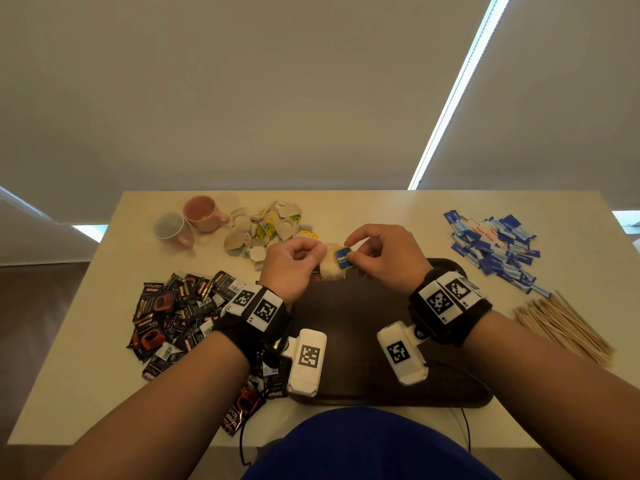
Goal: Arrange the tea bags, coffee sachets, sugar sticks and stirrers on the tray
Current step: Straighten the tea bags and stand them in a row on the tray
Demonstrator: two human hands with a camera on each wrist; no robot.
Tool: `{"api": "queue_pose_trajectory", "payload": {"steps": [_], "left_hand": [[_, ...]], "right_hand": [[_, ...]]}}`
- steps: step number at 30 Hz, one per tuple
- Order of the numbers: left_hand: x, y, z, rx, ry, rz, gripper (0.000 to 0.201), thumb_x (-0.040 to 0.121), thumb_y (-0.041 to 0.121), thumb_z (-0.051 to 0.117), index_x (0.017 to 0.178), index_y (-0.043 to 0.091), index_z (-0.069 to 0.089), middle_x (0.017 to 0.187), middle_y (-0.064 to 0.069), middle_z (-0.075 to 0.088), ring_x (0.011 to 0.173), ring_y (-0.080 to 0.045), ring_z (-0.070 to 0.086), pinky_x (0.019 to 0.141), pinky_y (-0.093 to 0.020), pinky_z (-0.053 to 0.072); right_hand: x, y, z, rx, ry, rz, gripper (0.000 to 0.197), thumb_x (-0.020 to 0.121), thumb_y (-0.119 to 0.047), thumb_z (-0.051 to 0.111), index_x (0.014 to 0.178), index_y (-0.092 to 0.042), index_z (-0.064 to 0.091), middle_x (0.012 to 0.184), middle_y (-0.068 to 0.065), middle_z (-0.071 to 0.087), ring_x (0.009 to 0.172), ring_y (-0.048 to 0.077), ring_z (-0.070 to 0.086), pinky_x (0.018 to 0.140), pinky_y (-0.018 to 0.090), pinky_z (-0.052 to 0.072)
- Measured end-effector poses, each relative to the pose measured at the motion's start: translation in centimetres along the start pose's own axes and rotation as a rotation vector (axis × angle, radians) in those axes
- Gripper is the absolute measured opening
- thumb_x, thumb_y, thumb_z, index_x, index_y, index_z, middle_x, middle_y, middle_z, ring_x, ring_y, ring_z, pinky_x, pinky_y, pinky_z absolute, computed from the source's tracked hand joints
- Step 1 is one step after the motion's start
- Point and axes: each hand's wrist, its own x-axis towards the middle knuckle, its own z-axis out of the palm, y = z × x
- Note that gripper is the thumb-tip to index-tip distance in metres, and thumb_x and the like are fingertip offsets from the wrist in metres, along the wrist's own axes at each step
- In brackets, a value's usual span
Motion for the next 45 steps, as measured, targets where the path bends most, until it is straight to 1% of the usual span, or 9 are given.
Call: {"api": "queue_pose_trajectory", "payload": {"steps": [5,14,24,27,30,33,39,42,45], "left_hand": [[0.0,0.1,-0.1,0.015,-0.006,0.012,0.006,0.096,0.014,0.064,0.093,0.017,0.068,0.097,-0.008,0.074,0.089,-0.018,0.073,0.067,-0.026,0.060],[0.1,-0.3,-0.2,0.006,-0.015,0.022,0.007,0.094,0.014,0.066,0.090,0.018,0.069,0.093,-0.007,0.075,0.087,-0.018,0.074,0.071,-0.031,0.061],[0.0,0.0,0.0,-0.049,-0.041,0.003,0.005,0.094,0.011,0.065,0.094,0.011,0.070,0.089,-0.007,0.075,0.080,-0.014,0.074,0.069,-0.030,0.061],[0.0,-0.1,0.0,-0.060,-0.061,0.000,0.005,0.093,0.008,0.066,0.097,0.009,0.070,0.091,-0.011,0.075,0.081,-0.017,0.074,0.070,-0.031,0.062],[0.1,-0.5,-0.3,-0.015,-0.086,0.008,0.012,0.090,0.004,0.070,0.100,0.010,0.070,0.095,-0.015,0.076,0.090,-0.027,0.074,0.079,-0.040,0.061],[0.3,-0.9,-0.6,0.014,-0.074,-0.005,0.013,0.089,0.002,0.069,0.100,0.009,0.070,0.097,-0.017,0.076,0.093,-0.033,0.073,0.082,-0.045,0.060],[1.1,-1.7,-1.1,0.057,-0.060,-0.020,0.020,0.091,0.005,0.068,0.111,-0.001,0.068,0.100,-0.018,0.075,0.095,-0.030,0.073,0.078,-0.038,0.062],[1.9,-2.4,-1.6,0.090,-0.039,-0.016,0.014,0.089,0.006,0.071,0.103,0.009,0.072,0.099,-0.015,0.075,0.097,-0.034,0.072,0.084,-0.048,0.060],[2.8,-3.2,-2.6,0.152,-0.018,-0.007,0.016,0.088,0.006,0.072,0.095,0.021,0.073,0.100,-0.008,0.075,0.097,-0.027,0.072,0.083,-0.043,0.060]], "right_hand": [[0.2,0.0,0.3,0.015,-0.001,0.023,0.014,0.087,-0.019,0.073,0.099,-0.020,0.065,0.075,-0.004,0.072,0.061,0.007,0.070,0.057,0.018,0.056],[0.6,0.2,0.5,-0.038,-0.017,0.042,0.009,0.085,-0.021,0.076,0.085,-0.020,0.067,0.073,-0.009,0.066,0.063,0.006,0.063,0.061,0.018,0.050],[0.6,-0.1,0.6,0.058,-0.016,0.078,0.011,0.083,-0.020,0.077,0.080,-0.022,0.066,0.070,-0.003,0.070,0.057,0.007,0.066,0.053,0.014,0.049],[0.8,0.1,0.9,0.055,0.001,0.078,0.010,0.083,-0.021,0.078,0.081,-0.020,0.067,0.070,-0.002,0.071,0.057,0.007,0.066,0.053,0.014,0.049],[0.9,0.2,1.1,0.060,0.014,0.080,0.009,0.084,-0.020,0.077,0.085,-0.018,0.069,0.070,0.000,0.071,0.058,0.010,0.068,0.054,0.017,0.052],[1.0,0.6,1.2,0.087,-0.016,0.059,0.017,0.084,-0.019,0.077,0.098,-0.014,0.069,0.073,0.000,0.073,0.060,0.013,0.070,0.056,0.021,0.055],[2.1,1.7,1.9,0.024,-0.062,0.054,0.005,0.085,-0.019,0.076,0.090,-0.019,0.073,0.078,-0.003,0.071,0.066,0.012,0.066,0.059,0.021,0.052],[2.8,2.3,2.7,0.051,-0.085,0.076,0.005,0.086,-0.017,0.075,0.089,-0.018,0.073,0.073,-0.001,0.072,0.062,0.009,0.068,0.060,0.020,0.053],[3.9,3.3,3.7,0.025,-0.067,0.136,0.006,0.086,-0.016,0.075,0.091,-0.016,0.072,0.075,0.000,0.072,0.064,0.008,0.068,0.063,0.021,0.055]]}}
